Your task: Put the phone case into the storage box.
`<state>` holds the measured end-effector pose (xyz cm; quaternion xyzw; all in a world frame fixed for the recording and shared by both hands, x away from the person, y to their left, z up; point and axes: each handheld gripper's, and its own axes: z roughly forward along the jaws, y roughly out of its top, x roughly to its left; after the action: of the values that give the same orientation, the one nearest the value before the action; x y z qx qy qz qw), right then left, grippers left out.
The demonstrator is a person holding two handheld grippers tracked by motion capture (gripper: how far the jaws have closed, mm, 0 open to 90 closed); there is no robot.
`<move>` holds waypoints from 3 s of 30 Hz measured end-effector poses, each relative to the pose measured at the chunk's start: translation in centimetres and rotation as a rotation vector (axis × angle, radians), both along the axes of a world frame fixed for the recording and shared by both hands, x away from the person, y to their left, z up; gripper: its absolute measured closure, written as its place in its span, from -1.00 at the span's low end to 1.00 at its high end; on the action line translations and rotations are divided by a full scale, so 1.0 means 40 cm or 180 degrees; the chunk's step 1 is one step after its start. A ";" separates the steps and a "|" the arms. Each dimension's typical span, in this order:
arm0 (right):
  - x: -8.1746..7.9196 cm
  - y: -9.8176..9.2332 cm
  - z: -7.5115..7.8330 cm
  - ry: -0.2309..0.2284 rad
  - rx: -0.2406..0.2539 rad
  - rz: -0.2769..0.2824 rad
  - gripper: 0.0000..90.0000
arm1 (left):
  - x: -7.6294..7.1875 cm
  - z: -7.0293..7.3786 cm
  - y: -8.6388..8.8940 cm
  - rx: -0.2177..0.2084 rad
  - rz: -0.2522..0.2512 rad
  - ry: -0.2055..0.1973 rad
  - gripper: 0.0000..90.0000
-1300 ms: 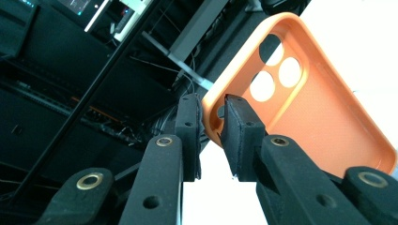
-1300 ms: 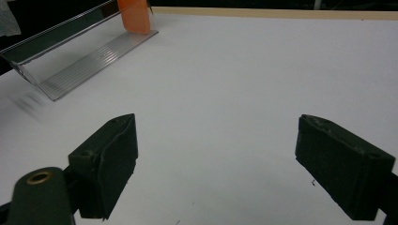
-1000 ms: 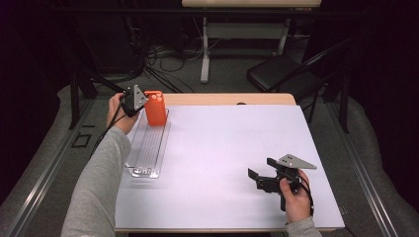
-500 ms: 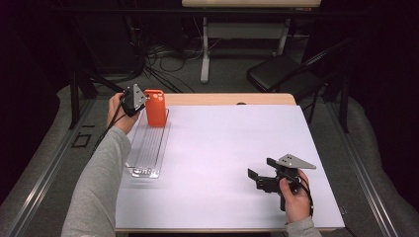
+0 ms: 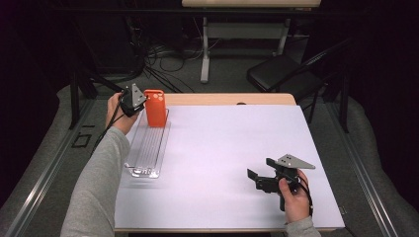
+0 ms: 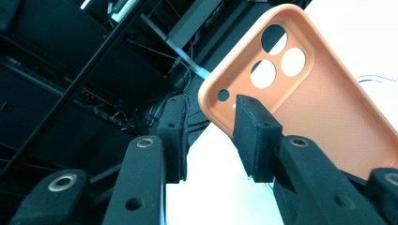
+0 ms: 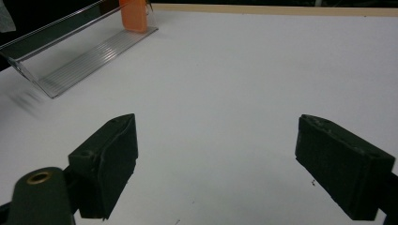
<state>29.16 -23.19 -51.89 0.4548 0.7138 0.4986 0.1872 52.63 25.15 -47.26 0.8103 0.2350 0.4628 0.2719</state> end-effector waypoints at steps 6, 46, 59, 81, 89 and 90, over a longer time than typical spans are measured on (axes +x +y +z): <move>0.000 0.003 -0.002 0.0008 0.0003 0.0004 -0.71 | -0.004 0.005 -0.002 -0.0034 0.0051 0.0055 0.20; 0.008 0.009 -0.009 0.0008 -0.0001 0.0079 -0.71 | -0.046 0.072 0.023 -0.0910 0.0335 0.0485 -0.06; 0.010 0.008 -0.014 -0.0031 -0.0082 0.0115 -0.71 | -0.074 0.110 0.037 -0.1365 0.0295 0.0919 -0.28; 0.001 0.024 -0.005 -0.0137 -0.0160 0.0177 -0.71 | -0.154 0.187 0.021 -0.1986 -0.0027 0.1276 -0.49; -0.002 0.023 -0.003 -0.0141 -0.0152 0.0161 -0.71 | -0.190 0.215 0.025 -0.2119 -0.0125 0.1319 -0.59; -0.002 0.023 -0.002 -0.0148 -0.0149 0.0159 -0.71 | -0.196 0.218 0.026 -0.2128 -0.0136 0.1311 -0.60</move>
<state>29.06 -22.28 -51.98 0.4207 0.7318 0.4967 0.2018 44.80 26.19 -38.53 0.7578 0.4055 0.1827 0.4775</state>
